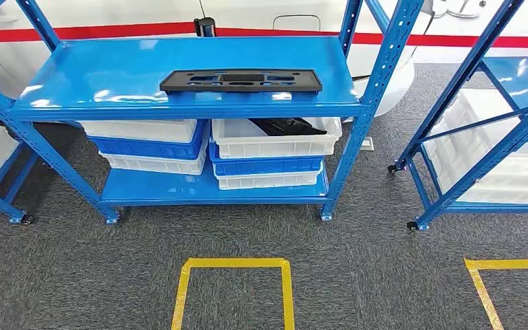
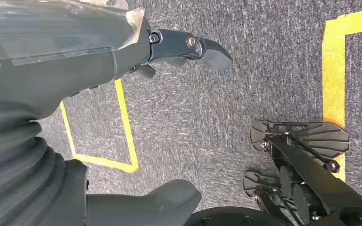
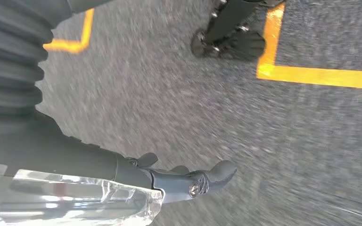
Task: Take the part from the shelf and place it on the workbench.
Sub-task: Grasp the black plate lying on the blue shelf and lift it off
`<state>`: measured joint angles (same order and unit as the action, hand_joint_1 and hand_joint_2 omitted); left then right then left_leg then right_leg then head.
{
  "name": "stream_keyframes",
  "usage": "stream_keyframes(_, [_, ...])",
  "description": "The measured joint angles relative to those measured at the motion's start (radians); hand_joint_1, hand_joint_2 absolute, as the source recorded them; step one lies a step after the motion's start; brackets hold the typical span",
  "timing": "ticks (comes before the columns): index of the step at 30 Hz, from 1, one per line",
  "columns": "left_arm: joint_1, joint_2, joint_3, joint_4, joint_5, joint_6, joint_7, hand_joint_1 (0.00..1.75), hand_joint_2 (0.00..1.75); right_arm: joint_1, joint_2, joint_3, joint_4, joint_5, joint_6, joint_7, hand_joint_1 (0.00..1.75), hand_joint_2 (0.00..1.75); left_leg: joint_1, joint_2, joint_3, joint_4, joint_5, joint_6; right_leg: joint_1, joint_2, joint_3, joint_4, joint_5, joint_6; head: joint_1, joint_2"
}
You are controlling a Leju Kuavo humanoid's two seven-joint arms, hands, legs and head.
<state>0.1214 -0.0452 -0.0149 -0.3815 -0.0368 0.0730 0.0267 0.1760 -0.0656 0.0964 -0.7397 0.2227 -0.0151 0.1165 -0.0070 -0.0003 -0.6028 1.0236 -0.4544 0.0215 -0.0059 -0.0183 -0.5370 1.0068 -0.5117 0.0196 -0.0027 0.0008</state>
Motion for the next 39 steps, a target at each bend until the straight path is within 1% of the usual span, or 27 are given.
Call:
stream_keyframes(2, [-0.002,-0.004,0.0,0.002,-0.003,0.007,0.002,0.0,1.75,0.005,-0.005,0.009,-0.03,0.019,-0.001,0.011,0.0,1.75,0.0,0.0,0.0,0.0,0.0,0.0,0.0,0.0,0.0,0.0,0.0,0.0,0.0,0.0])
stream_keyframes(13, [-0.028,-0.048,0.0,0.031,-0.041,0.074,0.029,0.0,1.75,0.055,-0.064,0.11,-0.381,0.216,-0.013,0.127,0.0,1.75,0.0,0.0,0.0,0.0,0.0,0.0,0.0,0.0,0.0,0.0,0.0,0.0,0.0,0.0])
stream_keyframes(17, [-0.039,-0.064,0.0,0.044,-0.055,0.098,0.038,0.0,0.0,0.074,-0.082,0.142,-0.517,0.284,-0.015,0.171,0.0,1.75,0.0,0.0,0.0,0.0,0.0,0.0,0.0,0.0,0.0,0.0,0.0,0.0,0.0,0.0])
stream_keyframes(34, [-0.087,-0.134,-0.005,0.105,-0.12,0.19,0.071,0.0,0.0,0.157,-0.123,0.186,-1.12,0.476,-0.014,0.364,0.0,1.75,0.0,0.0,0.0,0.0,0.0,0.0,0.0,0.0,0.0,0.0,0.0,0.0,0.0,0.0])
stream_keyframes(39, [-0.096,-0.151,-0.006,0.119,-0.134,0.229,0.072,0.0,0.0,0.158,-0.135,0.184,-1.289,0.507,-0.015,0.417,0.0,1.75,0.0,0.0,-0.001,0.0,0.0,0.0,0.0,0.0,0.001,0.0,0.0,0.0,0.0,0.0])
